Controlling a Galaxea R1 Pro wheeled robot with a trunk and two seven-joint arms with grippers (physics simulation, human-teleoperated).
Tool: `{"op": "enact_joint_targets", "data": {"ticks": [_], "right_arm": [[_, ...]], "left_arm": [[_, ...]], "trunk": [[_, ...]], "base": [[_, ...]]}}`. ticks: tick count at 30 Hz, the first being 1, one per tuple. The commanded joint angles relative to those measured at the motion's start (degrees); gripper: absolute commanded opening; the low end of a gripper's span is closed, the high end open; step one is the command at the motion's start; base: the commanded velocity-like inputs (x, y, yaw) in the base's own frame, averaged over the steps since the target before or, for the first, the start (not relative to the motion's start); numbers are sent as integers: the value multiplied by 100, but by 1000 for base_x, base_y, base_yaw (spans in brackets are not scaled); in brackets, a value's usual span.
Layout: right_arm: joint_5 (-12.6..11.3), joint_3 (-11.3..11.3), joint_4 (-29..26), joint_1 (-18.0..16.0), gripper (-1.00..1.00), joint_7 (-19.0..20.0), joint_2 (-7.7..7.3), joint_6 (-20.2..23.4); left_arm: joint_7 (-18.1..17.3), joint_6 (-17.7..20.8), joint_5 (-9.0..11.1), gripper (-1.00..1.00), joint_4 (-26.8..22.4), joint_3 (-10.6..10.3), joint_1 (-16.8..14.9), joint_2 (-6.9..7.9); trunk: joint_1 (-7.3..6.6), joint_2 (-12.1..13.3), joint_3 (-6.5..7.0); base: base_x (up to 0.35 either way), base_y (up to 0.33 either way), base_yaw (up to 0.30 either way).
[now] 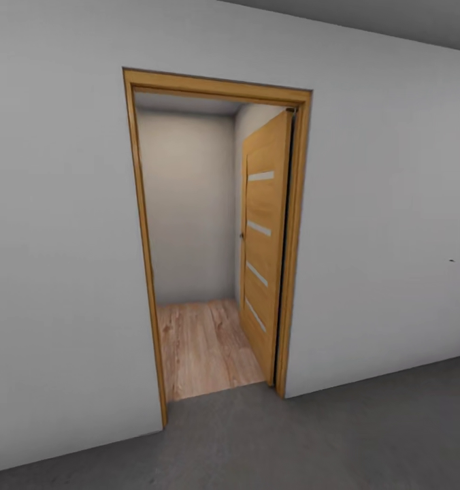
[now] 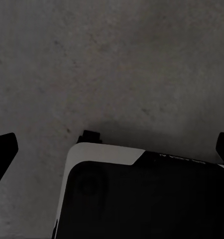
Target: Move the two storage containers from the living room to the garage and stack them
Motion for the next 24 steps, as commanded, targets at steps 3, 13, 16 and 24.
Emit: {"op": "enact_joint_targets", "data": {"ticks": [3, 13, 16, 24], "right_arm": [[-53, 49, 18, -5, 100, -1, 9, -37], [-48, 51, 18, -5, 100, -1, 3, 6], [-48, 51, 18, -5, 100, -1, 1, -9], [-49, 51, 18, -5, 100, -1, 5, -16]], "left_arm": [[4, 24, 59, 100, 1, 17, -2, 2], [4, 18, 59, 100, 1, 18, -2, 2], [4, 17, 59, 100, 1, 18, -2, 2], [4, 16, 59, 100, 1, 19, -2, 2]], "trunk": [[4, -1, -1], [4, -1, -1], [4, -1, -1], [4, -1, -1]], "base": [[317, 0, 0], [319, 0, 0], [320, 0, 0], [320, 0, 0]]}}
